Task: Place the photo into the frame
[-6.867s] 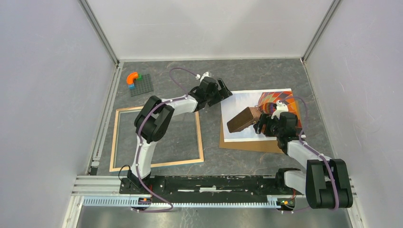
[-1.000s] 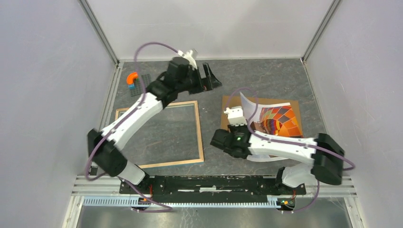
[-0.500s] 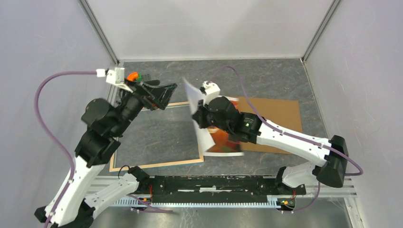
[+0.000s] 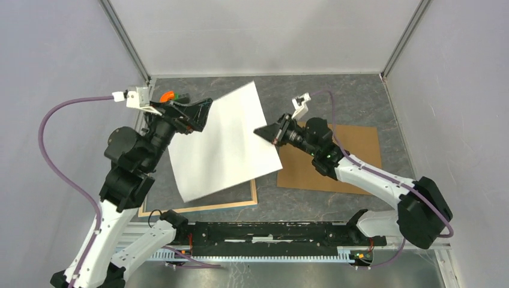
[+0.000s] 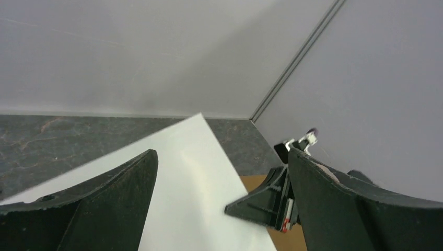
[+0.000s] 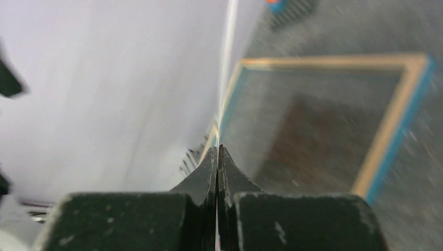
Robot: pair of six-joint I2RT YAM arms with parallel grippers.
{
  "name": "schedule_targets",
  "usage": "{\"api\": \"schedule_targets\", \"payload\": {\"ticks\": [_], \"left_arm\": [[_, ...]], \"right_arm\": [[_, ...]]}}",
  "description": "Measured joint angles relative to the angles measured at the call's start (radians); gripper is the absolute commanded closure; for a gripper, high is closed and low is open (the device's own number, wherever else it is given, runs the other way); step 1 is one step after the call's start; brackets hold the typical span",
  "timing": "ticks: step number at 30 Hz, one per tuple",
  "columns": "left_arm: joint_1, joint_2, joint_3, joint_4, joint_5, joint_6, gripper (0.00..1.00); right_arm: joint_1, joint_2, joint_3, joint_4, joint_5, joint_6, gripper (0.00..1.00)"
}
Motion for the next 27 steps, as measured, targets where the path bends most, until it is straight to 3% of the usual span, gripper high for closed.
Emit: {"api": "schedule_targets", "payload": {"ticks": [9,15,27], "left_arm": [[0.073,0.233,-0.006,0.022,0.180,-0.053,0.00],[0.073,0.350,-0.006,0.011,0.286,-0.093,0.00],[0.074,0.359,-0.006,0.011,0.360,-0.132,0.00]], "right_arm": [[-0.056,0.137,-0.302,0.060,-0.011,0.053,1.00],[-0.061,0.193,-0.335,0.120,0.043,0.055,1.00],[0.030,0.320,-0.322,0.241,0.179,0.090,1.00]]}}
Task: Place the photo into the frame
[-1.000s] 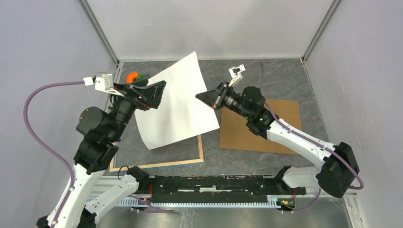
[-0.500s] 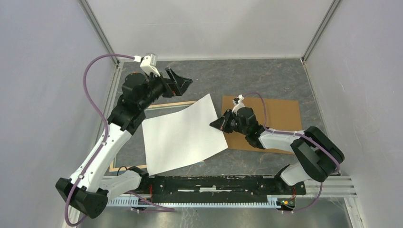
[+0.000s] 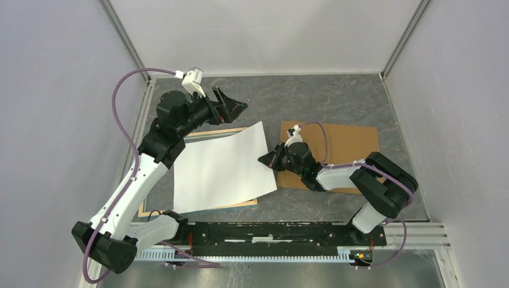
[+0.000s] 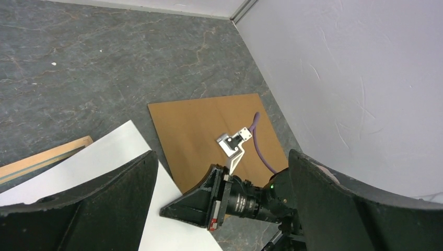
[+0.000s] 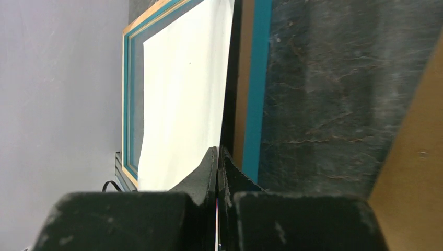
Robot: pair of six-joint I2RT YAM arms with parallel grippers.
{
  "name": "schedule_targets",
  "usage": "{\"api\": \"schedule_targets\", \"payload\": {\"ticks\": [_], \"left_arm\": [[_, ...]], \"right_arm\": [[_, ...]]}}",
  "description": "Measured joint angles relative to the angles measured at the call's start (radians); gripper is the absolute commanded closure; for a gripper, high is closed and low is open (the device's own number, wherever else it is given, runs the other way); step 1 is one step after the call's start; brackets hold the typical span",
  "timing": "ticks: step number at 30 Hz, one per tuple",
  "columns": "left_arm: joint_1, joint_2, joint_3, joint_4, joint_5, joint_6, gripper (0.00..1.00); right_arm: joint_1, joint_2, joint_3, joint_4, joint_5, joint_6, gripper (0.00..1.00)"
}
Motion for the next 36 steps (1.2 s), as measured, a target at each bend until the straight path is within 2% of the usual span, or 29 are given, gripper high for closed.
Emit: {"api": "schedule_targets", "payload": {"ticks": [14,20,30,36], "left_arm": [[0.000,-0.002,0.000,0.000,0.004,-0.013,0.00],[0.002,-0.003,0.000,0.000,0.004,-0.018,0.00],[0.013,-0.006,0.000,0.000,0.019,-0.028,0.00],[0.023,-0.006,0.000,0.001,0.025,-0.036,0.00]], "right_arm": [[0.179,0.123,0.126,0.050,0.197,0.037,1.00],[0.222,0.182,0.193,0.057,0.247,0.053,1.00],[0.278,0.215,0.219,0.085,0.348,0.064,1.00],[0.293,0.247,0.232,0.128,0.357,0.073,1.00]]}}
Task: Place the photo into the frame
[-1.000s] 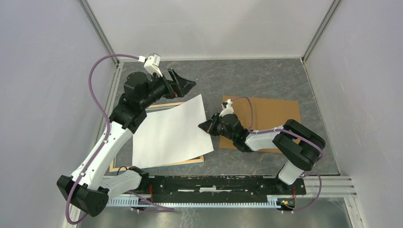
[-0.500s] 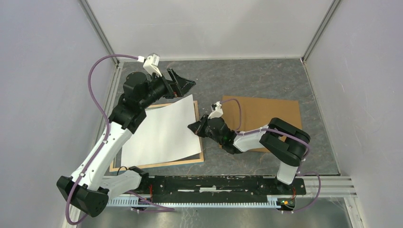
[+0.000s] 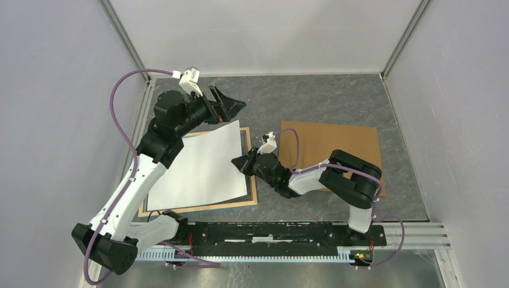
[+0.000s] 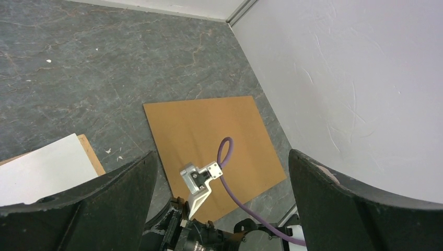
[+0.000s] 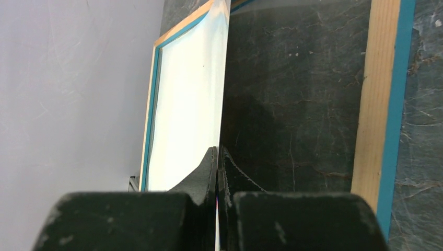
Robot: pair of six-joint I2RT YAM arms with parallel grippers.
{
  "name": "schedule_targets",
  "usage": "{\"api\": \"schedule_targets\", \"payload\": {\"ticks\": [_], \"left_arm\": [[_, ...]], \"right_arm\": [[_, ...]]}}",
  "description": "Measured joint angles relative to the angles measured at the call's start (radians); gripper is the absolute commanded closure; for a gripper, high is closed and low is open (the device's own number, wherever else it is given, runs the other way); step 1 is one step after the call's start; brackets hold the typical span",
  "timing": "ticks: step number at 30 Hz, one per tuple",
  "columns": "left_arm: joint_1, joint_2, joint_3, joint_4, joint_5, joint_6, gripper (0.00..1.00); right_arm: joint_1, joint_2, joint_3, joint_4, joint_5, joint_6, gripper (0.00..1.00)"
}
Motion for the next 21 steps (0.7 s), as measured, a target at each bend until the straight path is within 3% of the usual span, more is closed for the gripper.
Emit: {"api": "schedule_targets", "payload": {"ticks": [14,21], "left_arm": [[0.006,0.000,0.000,0.001,0.004,-0.003,0.00],[0.009,0.000,0.000,0.008,0.004,-0.003,0.00]], "right_arm": [[0.023,0.068,0.055,0.013,0.005,0.012,0.99],[0.024,0.068,0.062,-0.016,0.018,0.002,0.86]]}}
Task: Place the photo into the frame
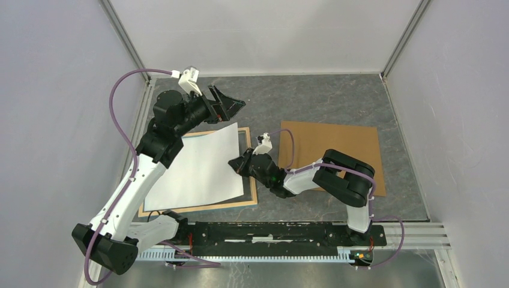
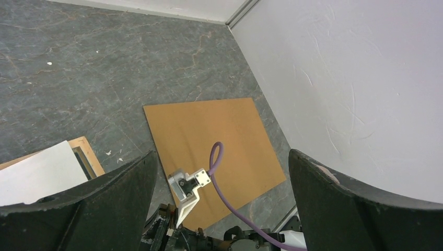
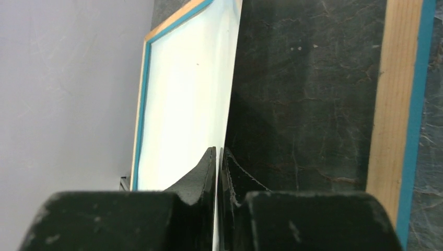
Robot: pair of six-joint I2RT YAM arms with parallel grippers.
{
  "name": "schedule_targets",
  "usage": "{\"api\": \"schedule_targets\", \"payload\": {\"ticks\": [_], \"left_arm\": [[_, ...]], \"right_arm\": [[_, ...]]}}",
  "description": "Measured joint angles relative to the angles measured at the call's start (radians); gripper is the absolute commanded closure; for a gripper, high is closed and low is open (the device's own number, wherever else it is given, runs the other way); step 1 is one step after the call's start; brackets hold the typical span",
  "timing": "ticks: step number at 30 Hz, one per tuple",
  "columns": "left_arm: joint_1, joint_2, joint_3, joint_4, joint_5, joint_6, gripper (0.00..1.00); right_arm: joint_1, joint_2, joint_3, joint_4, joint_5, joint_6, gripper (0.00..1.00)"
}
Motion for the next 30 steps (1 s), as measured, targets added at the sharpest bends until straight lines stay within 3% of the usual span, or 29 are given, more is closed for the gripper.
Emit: {"api": "schedule_targets", "payload": {"ticks": [10,16,19,23,30], "left_arm": [[0.002,0.000,0.000,0.003,0.005,-0.001,0.00],[0.002,0.001,0.000,0.006,0.023,-0.014,0.00],[0.002,0.005,0.000,0.007,0.025,-0.016,0.00],[0.002,0.007,0.000,0.007,0.025,-0.016,0.00],[0.002,0.007,0.000,0.006,0.019,-0.015,0.00]], "right_arm": [[0.003,-0.001,0.041,-0.153,0.007,-0.075,0.53],[0.003,-0.001,0.152,-0.320,0.008,-0.132,0.20],[0.005,-0.001,0.205,-0.404,0.008,-0.166,0.10],[0.005,-0.002,0.238,-0.489,0.008,-0.205,0.02],[0.005,-0.040,0.241,-0.610,0.027,-0.271,0.02]]}}
